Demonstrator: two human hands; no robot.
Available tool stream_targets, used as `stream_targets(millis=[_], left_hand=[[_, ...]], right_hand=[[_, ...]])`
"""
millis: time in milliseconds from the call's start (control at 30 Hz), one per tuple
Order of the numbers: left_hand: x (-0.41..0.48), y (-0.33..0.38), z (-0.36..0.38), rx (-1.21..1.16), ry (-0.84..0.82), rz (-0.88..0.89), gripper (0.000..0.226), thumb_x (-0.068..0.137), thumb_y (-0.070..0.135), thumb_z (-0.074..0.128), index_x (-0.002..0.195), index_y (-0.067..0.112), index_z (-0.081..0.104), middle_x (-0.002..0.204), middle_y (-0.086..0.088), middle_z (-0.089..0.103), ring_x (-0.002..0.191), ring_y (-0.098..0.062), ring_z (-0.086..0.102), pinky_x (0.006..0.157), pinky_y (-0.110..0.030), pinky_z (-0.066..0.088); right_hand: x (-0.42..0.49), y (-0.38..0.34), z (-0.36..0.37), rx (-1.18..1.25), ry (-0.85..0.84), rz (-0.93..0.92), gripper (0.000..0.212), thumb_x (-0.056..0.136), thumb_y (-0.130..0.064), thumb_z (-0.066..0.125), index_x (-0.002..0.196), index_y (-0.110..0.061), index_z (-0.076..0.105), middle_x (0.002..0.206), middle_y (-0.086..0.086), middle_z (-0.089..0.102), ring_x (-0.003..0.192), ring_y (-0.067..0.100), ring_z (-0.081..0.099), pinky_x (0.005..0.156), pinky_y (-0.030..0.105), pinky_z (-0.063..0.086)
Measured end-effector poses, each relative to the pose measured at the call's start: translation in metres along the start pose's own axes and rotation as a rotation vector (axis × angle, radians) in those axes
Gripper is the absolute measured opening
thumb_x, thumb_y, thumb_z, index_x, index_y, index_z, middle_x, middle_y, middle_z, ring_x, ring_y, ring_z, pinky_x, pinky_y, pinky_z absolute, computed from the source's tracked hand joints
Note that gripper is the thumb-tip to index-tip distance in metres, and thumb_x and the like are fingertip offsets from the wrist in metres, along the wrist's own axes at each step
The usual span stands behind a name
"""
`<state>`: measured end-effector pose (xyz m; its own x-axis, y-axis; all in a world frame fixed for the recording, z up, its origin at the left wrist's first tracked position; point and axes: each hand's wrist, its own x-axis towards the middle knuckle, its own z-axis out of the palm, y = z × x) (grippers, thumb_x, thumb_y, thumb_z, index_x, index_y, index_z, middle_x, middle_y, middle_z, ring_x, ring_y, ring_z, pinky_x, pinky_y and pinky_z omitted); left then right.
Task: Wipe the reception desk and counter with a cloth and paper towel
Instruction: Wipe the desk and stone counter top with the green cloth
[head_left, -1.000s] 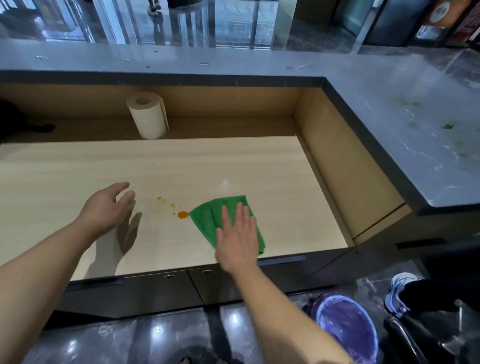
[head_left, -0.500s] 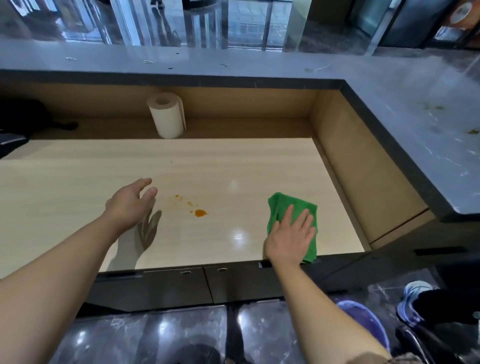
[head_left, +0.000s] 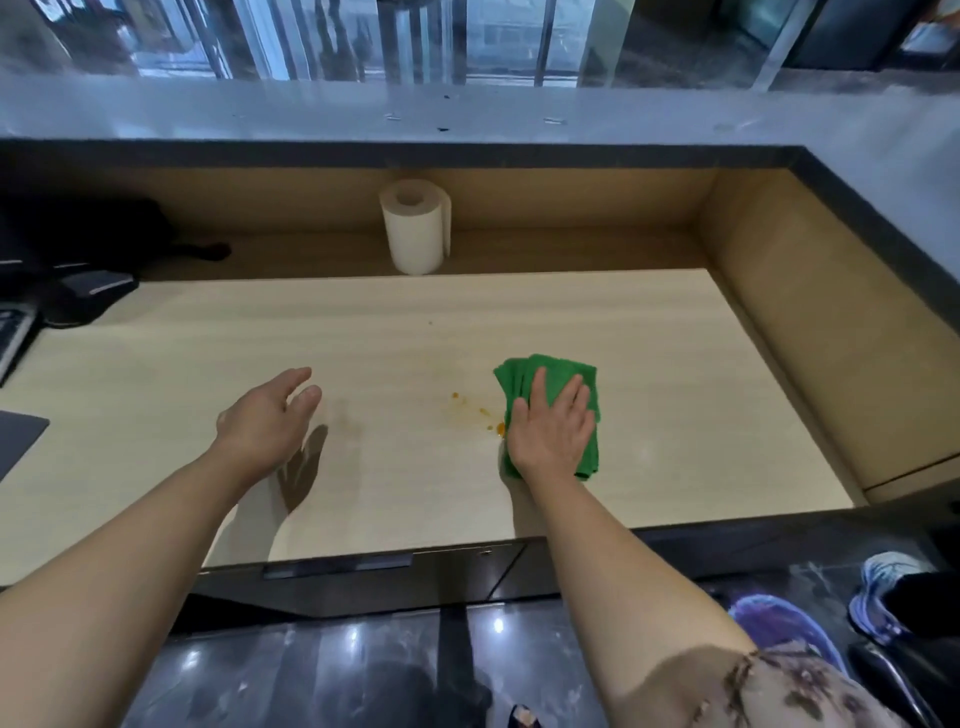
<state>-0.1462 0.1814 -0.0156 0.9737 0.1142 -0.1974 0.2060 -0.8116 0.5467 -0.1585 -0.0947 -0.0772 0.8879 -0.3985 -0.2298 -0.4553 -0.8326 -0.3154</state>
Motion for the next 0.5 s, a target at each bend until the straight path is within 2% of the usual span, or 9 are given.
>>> stream_targets(millis=[167,267,400,500], left_hand=[[0.009,-0.031,-0.025,0.06,-0.008,0.049,0.042,0.101,0.036,0.043,0.139,0.021,0.048,0.132,-0.007,0.06,0.127,-0.027,0.049,0.111,-0.04,0.03],[0.014,-0.047,-0.036,0.115,-0.01,0.056,0.042,0.101,0.035,0.042,0.14,0.02,0.047,0.139,-0.004,0.054,0.129,-0.027,0.048,0.111,-0.04,0.028],[0.017,-0.052,-0.039,0.131,-0.036,0.056,0.044,0.101,0.037,0.04,0.141,0.021,0.045,0.146,-0.002,0.047,0.132,-0.026,0.045,0.112,-0.041,0.027],[0.018,-0.049,-0.038,0.125,-0.058,0.07,0.044,0.101,0.037,0.038,0.141,0.021,0.045,0.145,-0.002,0.048,0.133,-0.026,0.044,0.112,-0.04,0.028]], right_hand=[[-0.063,-0.104,0.061,-0.077,-0.021,-0.234,0.058,0.104,-0.04,0.021,0.154,-0.03,-0.006,0.158,0.021,-0.019,0.147,0.033,-0.016,0.119,0.046,-0.01],[-0.094,-0.133,0.084,-0.131,-0.084,-0.439,0.059,0.103,-0.04,0.024,0.154,-0.031,-0.005,0.158,0.019,-0.02,0.146,0.033,-0.019,0.119,0.046,-0.011],[-0.093,-0.1,0.073,-0.184,-0.114,-0.622,0.059,0.102,-0.041,0.028,0.154,-0.034,0.002,0.16,0.013,-0.014,0.148,0.027,-0.014,0.118,0.04,-0.011],[-0.078,-0.044,0.051,-0.198,-0.044,-0.525,0.06,0.101,-0.043,0.029,0.154,-0.033,0.005,0.161,0.014,-0.008,0.149,0.028,-0.008,0.119,0.039,-0.007]])
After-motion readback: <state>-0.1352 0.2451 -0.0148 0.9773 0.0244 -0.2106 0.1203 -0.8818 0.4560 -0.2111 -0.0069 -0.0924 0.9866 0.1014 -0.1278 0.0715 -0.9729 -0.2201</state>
